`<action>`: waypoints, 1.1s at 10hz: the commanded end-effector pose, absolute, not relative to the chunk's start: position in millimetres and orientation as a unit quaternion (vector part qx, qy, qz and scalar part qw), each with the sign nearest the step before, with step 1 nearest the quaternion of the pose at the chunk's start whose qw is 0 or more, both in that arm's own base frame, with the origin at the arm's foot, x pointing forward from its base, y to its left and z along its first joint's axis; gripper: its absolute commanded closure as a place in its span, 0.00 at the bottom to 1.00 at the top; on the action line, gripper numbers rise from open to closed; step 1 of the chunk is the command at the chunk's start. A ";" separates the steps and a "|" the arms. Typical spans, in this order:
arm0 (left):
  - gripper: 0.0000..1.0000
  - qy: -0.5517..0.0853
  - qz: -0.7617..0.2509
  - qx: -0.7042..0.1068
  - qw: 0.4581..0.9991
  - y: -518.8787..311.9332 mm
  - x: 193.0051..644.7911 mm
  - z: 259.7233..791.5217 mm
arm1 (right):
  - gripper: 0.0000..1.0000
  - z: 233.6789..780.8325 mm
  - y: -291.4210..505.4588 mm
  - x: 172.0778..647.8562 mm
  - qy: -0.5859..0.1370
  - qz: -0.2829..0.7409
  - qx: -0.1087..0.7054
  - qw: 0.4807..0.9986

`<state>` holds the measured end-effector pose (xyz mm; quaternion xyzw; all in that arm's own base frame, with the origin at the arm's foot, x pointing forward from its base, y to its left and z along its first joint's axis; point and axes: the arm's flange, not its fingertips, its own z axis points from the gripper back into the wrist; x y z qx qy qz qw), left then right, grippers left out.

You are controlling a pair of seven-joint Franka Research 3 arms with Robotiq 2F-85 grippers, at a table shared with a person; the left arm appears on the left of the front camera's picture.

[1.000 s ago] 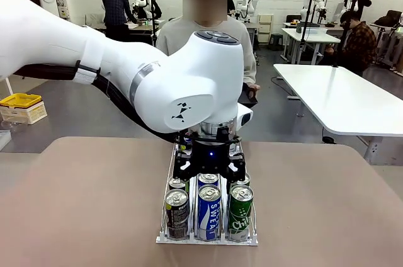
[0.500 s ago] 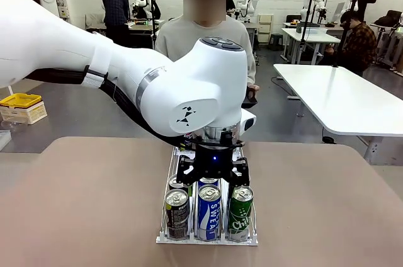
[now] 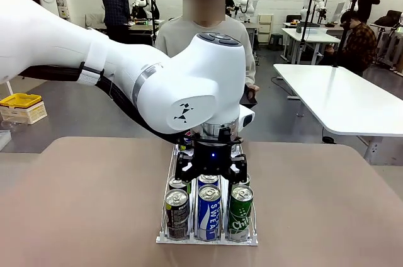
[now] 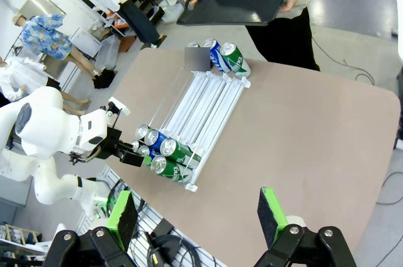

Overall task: Retrieve and hand over the desired beverage to the person.
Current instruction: Pick up a can of the same type that the person held from the Automatic Can Dispenser.

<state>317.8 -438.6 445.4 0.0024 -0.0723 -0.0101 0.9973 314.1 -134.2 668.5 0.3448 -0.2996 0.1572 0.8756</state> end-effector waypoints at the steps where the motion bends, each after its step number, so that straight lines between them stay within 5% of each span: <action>1: 0.00 -0.074 0.001 0.003 0.997 -435.9 314.3 437.9 | 0.00 668.1 -133.9 316.4 -0.307 0.167 0.359 0.866; 9: 0.00 -0.057 0.003 -0.002 0.998 -436.5 322.6 419.7 | 0.00 668.1 -133.9 316.4 -0.307 0.167 0.359 0.866; 10: 0.43 -0.063 -0.001 -0.009 0.998 -436.0 322.8 420.3 | 0.00 668.1 -133.9 316.4 -0.307 0.167 0.359 0.866; 11: 0.55 -0.063 0.000 -0.007 0.998 -435.8 323.2 421.6 | 0.00 668.1 -133.9 316.4 -0.307 0.167 0.359 0.866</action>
